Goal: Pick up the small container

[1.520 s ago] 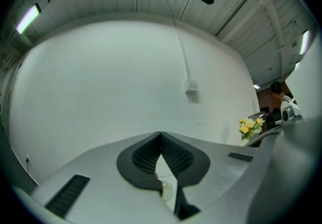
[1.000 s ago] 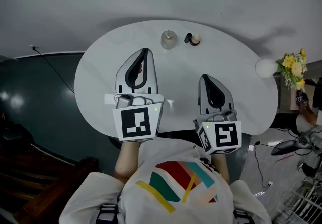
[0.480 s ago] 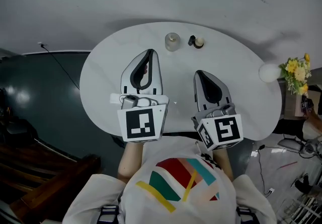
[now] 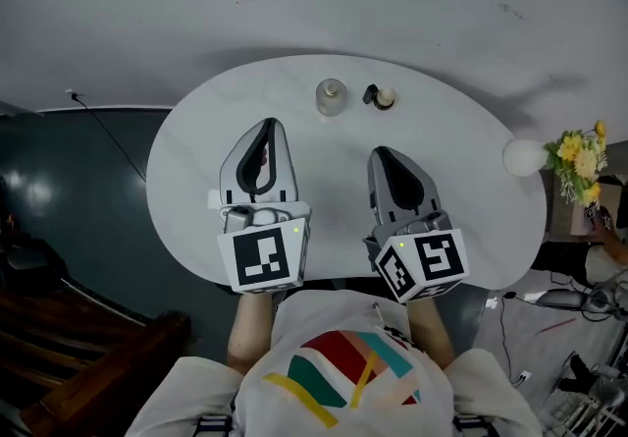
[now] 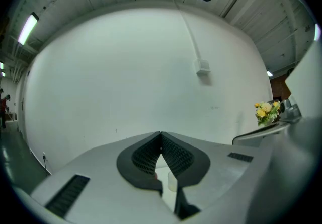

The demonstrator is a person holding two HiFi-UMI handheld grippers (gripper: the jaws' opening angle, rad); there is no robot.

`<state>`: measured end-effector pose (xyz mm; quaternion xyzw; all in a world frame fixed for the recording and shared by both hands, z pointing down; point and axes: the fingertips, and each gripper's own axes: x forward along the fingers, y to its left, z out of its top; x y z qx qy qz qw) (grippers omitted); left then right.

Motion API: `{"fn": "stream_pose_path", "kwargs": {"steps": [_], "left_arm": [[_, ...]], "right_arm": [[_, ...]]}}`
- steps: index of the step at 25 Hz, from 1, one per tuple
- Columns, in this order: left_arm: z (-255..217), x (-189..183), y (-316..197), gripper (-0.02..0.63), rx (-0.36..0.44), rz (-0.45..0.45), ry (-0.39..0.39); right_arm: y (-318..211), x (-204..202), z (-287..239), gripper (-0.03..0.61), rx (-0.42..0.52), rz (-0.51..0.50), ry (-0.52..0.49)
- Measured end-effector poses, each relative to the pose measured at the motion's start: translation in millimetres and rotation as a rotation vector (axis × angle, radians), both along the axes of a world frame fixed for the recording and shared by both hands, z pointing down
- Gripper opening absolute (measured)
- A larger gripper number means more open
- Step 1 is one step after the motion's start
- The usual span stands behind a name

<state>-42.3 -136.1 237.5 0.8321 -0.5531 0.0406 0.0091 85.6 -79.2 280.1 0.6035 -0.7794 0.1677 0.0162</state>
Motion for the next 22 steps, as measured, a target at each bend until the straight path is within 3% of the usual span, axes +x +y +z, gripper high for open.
{"fn": "stream_pose_path", "kwargs": {"steps": [6, 10, 12, 17, 22], "left_arm": [[30, 3, -19, 0.018, -0.035, -0.024, -0.050], [39, 4, -27, 0.018, -0.047, -0.028, -0.032], [48, 4, -31, 0.018, -0.065, -0.026, -0.039], [84, 7, -42, 0.018, -0.112, -0.034, -0.061], [117, 14, -51, 0.018, -0.159, -0.032, -0.039]], "right_arm": [[-34, 12, -9, 0.014, 0.066, 0.014, -0.015], [-59, 23, -6, 0.021, 0.085, 0.048, -0.050], [-72, 25, 2, 0.113, 0.072, 0.049, -0.082], [-102, 23, 22, 0.262, 0.072, 0.013, -0.064], [-120, 20, 48, 0.307, 0.062, -0.008, 0.047]]}}
